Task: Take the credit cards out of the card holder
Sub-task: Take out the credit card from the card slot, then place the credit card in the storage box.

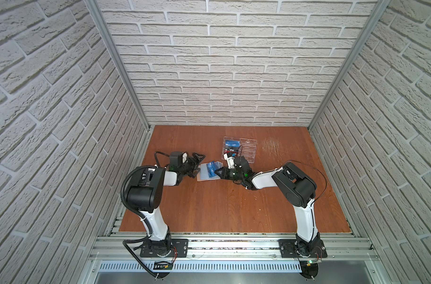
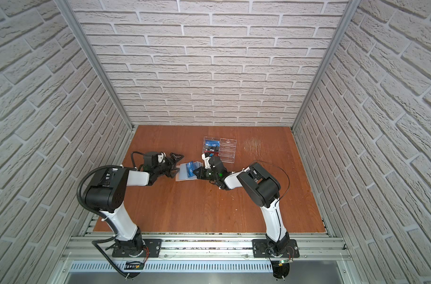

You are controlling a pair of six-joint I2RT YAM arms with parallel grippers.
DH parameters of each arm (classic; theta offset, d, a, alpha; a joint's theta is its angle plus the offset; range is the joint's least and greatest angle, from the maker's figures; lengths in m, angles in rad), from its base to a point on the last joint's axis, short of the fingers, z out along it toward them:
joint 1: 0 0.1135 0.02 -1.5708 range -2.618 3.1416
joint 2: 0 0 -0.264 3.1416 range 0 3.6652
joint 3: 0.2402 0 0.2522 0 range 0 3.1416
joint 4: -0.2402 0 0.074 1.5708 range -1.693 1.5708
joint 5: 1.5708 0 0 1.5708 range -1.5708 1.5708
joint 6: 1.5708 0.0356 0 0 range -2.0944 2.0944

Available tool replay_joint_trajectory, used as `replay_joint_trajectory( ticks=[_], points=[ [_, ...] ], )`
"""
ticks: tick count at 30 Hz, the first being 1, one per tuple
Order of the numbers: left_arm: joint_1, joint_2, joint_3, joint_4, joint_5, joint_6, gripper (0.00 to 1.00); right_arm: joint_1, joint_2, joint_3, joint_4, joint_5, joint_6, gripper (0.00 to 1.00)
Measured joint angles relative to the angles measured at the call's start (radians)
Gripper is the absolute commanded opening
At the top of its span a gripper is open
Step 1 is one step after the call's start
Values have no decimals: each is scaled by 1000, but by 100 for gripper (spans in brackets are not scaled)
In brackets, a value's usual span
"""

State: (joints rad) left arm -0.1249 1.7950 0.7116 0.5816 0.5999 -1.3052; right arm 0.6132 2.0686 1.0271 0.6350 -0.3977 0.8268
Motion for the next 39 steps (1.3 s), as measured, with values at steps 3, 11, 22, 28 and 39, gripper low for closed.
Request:
replay_joint_trajectory(
  ticks=[3,11,22,28,39],
  points=[
    [0,0,-2,4,0,0,98,-5,-27,-5,-27,0,-16,6],
    [-3,-19,-12,-13,-1,0,98,-21,-142,-4,-182,14,-104,6],
    [-19,-131,-32,-147,-35,19,98,-41,-389,237,-785,168,-486,6],
    [-48,-251,-43,-246,-87,65,98,-42,-494,327,-965,255,-715,6],
    [-275,-407,32,-427,-288,150,98,-83,-412,559,-1217,257,-1191,5]
  ],
)
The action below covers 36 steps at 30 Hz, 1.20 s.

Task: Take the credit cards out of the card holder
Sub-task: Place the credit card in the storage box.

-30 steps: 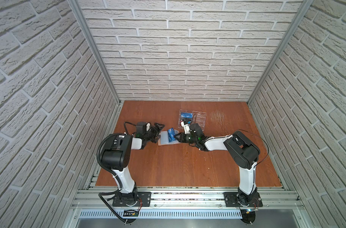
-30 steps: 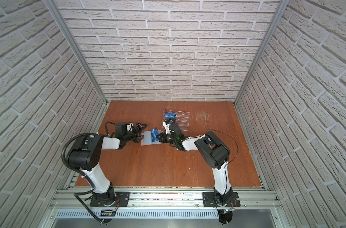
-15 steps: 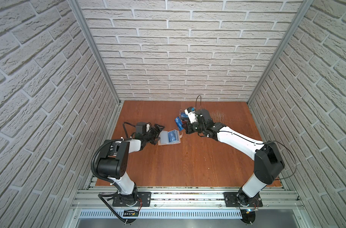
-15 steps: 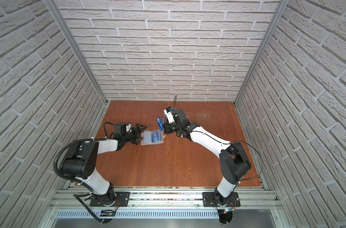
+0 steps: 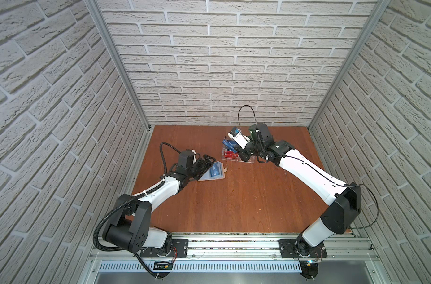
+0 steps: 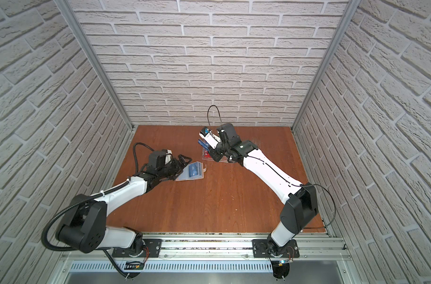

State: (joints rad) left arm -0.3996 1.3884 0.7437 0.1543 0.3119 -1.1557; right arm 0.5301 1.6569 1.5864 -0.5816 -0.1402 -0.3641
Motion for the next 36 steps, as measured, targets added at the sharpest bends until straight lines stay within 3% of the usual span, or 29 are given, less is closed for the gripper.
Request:
replay_joint_trajectory(
  ticks=[11,22,36],
  points=[
    [-67,58,35,58,-90,-53,98,-174,321,422,-277,-177,-353,5],
    [-68,189,114,156,-109,-87,98,-188,600,803,-521,-234,-565,6],
    [-68,352,204,267,-95,-123,98,-215,716,848,-519,-216,-642,6]
  ],
)
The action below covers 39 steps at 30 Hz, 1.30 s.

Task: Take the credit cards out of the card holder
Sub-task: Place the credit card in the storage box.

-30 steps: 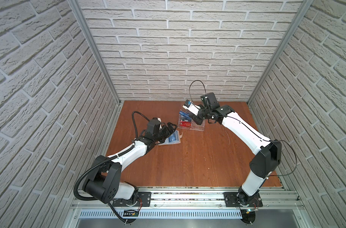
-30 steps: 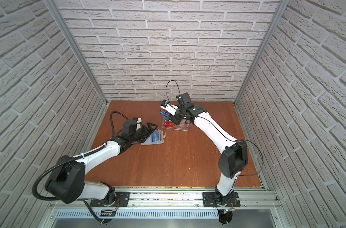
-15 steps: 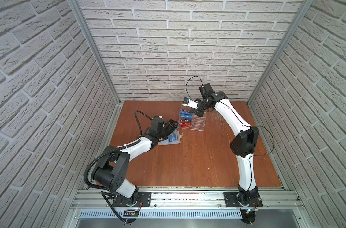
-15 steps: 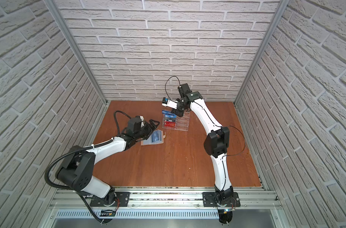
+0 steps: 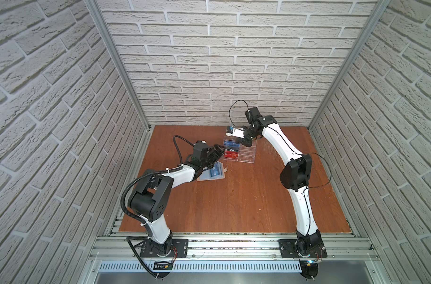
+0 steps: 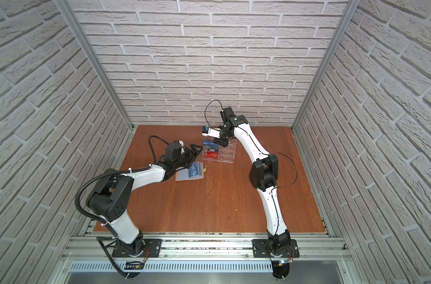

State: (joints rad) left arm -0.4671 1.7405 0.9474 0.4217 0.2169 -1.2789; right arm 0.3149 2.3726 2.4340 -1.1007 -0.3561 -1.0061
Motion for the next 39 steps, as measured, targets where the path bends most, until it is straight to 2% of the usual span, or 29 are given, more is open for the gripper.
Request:
replay_joint_trajectory(
  ticks=[16,39],
  points=[
    [0,49,34,8,10,2,98,-18,72,36,79,20,-5,6],
    [17,66,34,8,31,2,98,-18,76,12,103,46,-24,6]
  ],
)
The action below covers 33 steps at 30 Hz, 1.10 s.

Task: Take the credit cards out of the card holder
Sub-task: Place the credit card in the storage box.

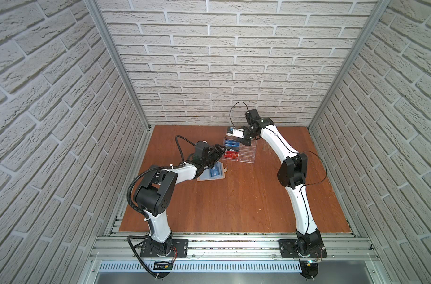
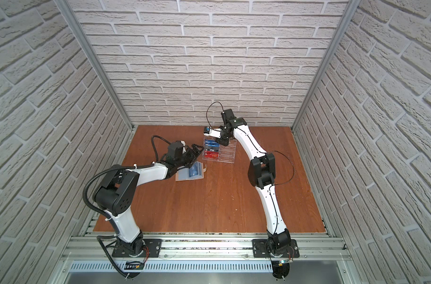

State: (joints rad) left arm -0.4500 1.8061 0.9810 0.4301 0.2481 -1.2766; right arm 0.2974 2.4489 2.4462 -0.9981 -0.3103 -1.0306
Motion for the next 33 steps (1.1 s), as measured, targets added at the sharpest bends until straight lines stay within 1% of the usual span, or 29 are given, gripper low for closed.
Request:
replay_joint_trajectory(
  ticks=[12,17,24,33],
  points=[
    [3,14,0,-5,8,0,98,1,0,-6,22,20,-1,6],
    [3,17,0,-5,8,0,98,1,0,-24,34,27,-1,9],
    [3,20,0,-4,8,0,98,1,0,-41,53,41,2,14],
    [3,20,0,-4,8,0,98,1,0,-53,61,44,2,16]
  ],
)
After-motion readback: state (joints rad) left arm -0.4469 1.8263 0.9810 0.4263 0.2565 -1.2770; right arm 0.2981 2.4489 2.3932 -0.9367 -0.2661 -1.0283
